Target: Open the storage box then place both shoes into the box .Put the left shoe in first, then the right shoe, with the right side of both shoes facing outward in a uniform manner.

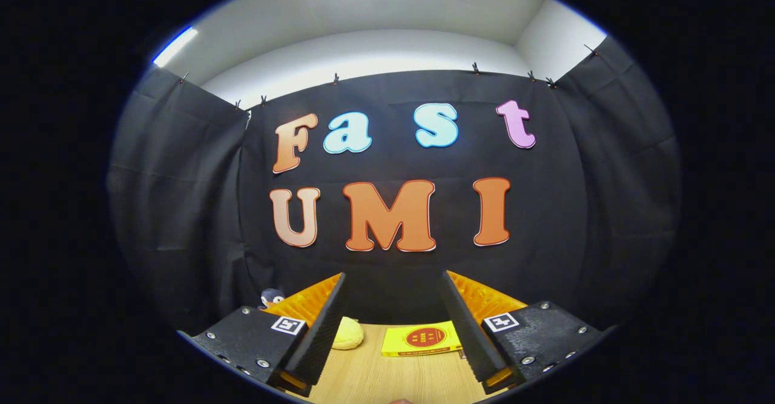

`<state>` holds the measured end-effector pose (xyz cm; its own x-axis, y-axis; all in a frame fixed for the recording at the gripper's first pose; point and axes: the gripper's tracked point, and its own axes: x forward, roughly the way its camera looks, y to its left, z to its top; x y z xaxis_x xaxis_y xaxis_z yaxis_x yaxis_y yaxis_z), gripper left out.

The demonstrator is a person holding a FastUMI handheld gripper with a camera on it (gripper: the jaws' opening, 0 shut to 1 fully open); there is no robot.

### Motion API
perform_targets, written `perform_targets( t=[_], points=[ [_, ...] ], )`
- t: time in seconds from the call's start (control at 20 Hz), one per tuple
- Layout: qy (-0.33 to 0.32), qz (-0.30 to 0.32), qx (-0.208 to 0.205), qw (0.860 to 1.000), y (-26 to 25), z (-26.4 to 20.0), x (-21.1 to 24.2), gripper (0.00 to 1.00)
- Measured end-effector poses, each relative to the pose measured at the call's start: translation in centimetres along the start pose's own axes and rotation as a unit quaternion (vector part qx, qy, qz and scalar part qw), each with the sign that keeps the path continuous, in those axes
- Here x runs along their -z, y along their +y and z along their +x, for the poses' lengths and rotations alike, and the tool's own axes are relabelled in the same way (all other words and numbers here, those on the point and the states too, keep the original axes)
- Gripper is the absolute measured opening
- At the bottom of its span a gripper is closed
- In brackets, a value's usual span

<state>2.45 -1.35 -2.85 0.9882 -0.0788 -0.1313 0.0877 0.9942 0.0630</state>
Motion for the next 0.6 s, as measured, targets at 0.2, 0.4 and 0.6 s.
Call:
perform_targets(
  t=[0.2, 0.4, 0.6],
  points=[
    [-0.011, 0.002, 0.000, 1.000, -0.7, -0.1, -0.8, 0.92],
    [0.002, 0.008, -0.001, 1.000, -0.6, -0.3, 0.1, 0.92],
    [0.013, 0.014, 0.007, 1.000, -1.2, -0.8, 0.7, 0.92]
  ],
)
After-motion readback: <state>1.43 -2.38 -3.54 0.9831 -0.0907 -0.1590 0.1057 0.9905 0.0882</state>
